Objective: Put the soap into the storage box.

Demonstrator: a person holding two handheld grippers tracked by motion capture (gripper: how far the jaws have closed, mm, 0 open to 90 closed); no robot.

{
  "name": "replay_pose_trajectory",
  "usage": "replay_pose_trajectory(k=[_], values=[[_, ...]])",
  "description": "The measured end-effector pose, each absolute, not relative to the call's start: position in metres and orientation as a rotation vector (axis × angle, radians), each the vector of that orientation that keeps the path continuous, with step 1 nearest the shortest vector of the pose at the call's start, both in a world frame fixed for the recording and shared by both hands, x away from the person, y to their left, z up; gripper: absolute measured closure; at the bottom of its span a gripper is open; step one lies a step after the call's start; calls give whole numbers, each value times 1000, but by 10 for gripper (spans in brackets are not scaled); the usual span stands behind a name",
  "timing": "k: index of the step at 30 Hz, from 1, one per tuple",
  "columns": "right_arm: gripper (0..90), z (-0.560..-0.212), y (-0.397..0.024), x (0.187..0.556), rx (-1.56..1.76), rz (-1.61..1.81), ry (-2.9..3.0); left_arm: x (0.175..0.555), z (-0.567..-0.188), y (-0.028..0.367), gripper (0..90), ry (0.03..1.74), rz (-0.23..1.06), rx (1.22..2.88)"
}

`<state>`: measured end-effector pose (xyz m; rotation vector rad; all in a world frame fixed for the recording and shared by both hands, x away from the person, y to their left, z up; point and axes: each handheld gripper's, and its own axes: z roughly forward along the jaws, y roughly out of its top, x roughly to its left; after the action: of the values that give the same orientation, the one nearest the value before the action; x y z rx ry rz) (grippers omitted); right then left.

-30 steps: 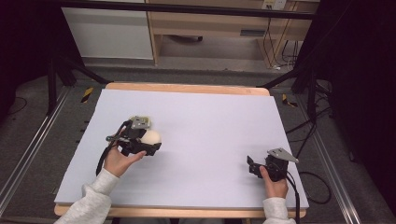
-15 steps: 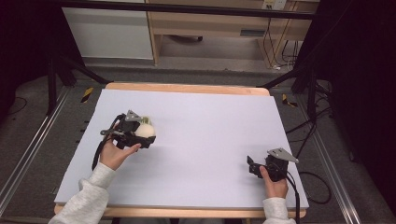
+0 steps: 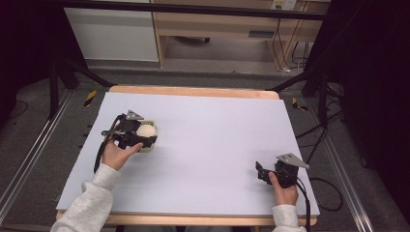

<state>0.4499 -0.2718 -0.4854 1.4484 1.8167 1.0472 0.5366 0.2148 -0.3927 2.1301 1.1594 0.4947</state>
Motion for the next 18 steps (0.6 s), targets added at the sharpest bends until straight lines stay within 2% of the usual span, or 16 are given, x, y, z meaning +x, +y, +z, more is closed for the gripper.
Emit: replay_pose_trajectory(k=[18], values=[[45, -485, -272, 450, 1447, 1046, 1818, 554, -407, 227, 239, 1238, 498, 2126]])
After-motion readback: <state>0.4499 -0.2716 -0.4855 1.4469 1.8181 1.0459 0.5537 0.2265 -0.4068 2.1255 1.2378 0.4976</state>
